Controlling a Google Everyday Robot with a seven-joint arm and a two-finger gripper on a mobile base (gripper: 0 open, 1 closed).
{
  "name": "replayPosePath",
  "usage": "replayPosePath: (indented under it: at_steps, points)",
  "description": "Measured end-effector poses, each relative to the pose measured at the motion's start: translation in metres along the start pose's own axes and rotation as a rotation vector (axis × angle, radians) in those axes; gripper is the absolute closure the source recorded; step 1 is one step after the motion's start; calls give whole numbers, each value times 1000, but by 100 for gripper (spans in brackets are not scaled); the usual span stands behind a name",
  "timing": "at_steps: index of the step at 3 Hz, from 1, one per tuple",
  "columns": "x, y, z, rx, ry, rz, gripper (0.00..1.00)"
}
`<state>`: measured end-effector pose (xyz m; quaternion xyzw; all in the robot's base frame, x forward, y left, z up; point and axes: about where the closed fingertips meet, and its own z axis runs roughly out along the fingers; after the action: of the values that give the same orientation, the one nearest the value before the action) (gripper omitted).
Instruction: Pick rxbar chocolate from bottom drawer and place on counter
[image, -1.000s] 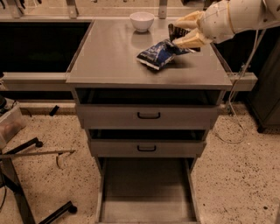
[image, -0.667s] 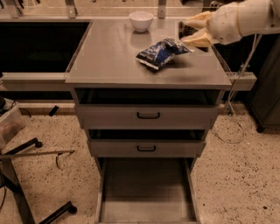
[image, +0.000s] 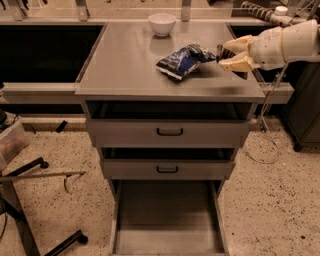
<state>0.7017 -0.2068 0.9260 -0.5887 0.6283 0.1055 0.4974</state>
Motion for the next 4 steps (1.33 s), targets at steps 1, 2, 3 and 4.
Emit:
replayPosePath:
  at_steps: [1,2,3,4]
  points:
    - [20,8,6,-42,6,43,100]
    - [25,4,27,-91,5,19,100]
    - [20,-3,49,-129,-5,-4,100]
    - [28,3,56,-170,-2,24,100]
